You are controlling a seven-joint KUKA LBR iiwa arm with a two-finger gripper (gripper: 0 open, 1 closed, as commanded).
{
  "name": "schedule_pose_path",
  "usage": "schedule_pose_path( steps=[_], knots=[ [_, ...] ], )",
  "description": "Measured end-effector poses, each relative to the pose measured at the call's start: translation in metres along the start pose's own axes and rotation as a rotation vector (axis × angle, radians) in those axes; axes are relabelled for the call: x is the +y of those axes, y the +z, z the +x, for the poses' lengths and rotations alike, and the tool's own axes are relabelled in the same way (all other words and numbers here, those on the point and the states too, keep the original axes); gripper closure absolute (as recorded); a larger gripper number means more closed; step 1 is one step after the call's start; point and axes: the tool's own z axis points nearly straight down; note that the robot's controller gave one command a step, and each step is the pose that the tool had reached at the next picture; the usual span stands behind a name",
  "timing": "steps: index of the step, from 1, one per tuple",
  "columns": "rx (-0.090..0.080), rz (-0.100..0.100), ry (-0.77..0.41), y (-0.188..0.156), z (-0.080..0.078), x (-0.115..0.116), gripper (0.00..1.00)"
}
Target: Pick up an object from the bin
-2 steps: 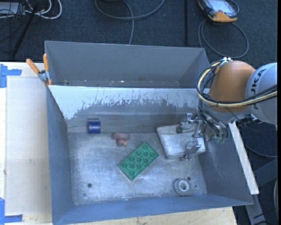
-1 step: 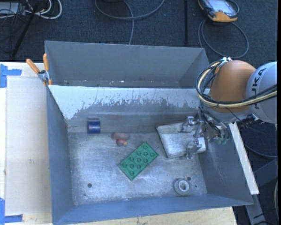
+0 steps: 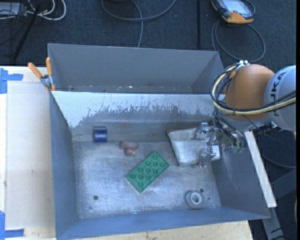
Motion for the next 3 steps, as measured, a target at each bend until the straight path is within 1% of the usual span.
schedule_pose_path(
  steps=[1, 2, 3],
  knots=[
    [-0.005, 0.001, -0.001, -0.005, 0.0, 0.0, 1.0],
    [-0.005, 0.001, -0.001, -0.005, 0.001, 0.0, 1.0],
    [-0.012, 0.004, -0.002, -0.054, 0.0, 0.001, 1.0]
  ],
)
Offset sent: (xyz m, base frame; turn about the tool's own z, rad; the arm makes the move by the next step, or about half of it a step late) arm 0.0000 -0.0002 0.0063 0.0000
